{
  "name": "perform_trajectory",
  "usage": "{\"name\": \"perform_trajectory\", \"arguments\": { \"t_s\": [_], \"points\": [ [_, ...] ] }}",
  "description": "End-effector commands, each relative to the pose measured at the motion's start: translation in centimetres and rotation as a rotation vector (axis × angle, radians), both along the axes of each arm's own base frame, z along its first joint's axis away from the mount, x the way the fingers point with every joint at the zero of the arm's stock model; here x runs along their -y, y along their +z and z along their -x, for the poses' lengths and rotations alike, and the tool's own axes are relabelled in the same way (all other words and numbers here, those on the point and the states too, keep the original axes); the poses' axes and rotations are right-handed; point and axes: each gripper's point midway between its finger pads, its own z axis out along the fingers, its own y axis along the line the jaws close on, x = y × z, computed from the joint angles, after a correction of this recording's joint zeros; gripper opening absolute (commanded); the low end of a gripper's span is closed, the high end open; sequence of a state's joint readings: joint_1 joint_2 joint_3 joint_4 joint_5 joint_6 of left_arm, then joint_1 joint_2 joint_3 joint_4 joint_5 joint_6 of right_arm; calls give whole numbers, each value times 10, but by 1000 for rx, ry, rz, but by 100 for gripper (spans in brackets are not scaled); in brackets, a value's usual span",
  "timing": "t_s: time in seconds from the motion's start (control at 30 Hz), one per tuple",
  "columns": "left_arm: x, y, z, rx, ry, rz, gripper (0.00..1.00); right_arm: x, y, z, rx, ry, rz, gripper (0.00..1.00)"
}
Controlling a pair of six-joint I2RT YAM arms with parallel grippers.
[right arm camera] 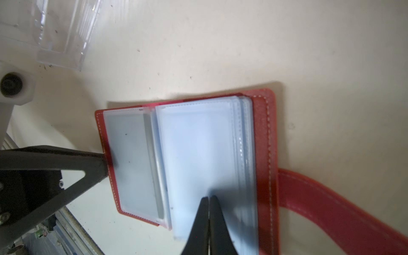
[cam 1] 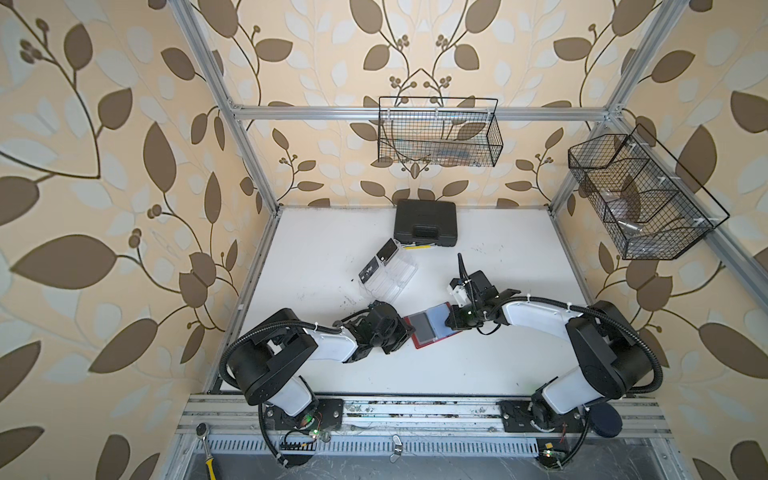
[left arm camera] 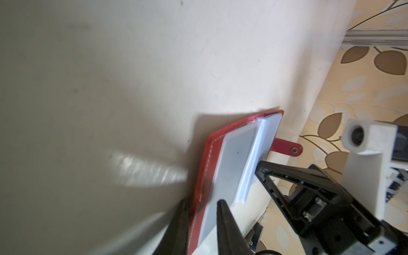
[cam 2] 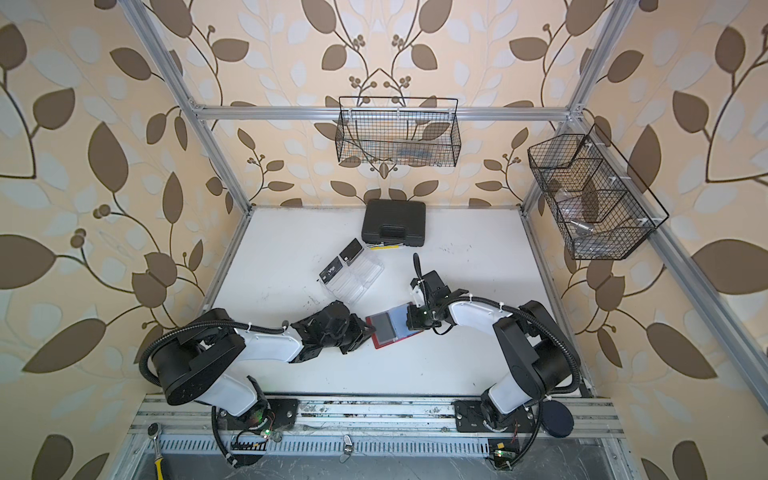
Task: Take the credit cards out of the card holder
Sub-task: Flip the card slot at the card holder.
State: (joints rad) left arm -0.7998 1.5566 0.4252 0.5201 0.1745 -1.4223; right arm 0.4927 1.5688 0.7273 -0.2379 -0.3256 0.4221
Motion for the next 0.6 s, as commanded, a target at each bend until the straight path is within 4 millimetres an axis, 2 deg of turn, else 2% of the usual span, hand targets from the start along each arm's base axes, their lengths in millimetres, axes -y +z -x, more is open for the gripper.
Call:
{"name": "perform_trajectory", "arguments": {
  "t_s": [0.0,0.13,0.23,0.57],
  "points": [
    [-10,-31,10,-48,26,-26,18,10,-19,10,-46,-7,34,4],
    [5,-26,2,6,20,58,13,13,-24,13,-58,-12,35,4],
    [16,-17,-5,48,15,101,5,14,-27,15,-68,-12,39,2],
    [22,8,-12,147,37,151,0,21,-33,19,-87,-26,42,1]
  ]
}}
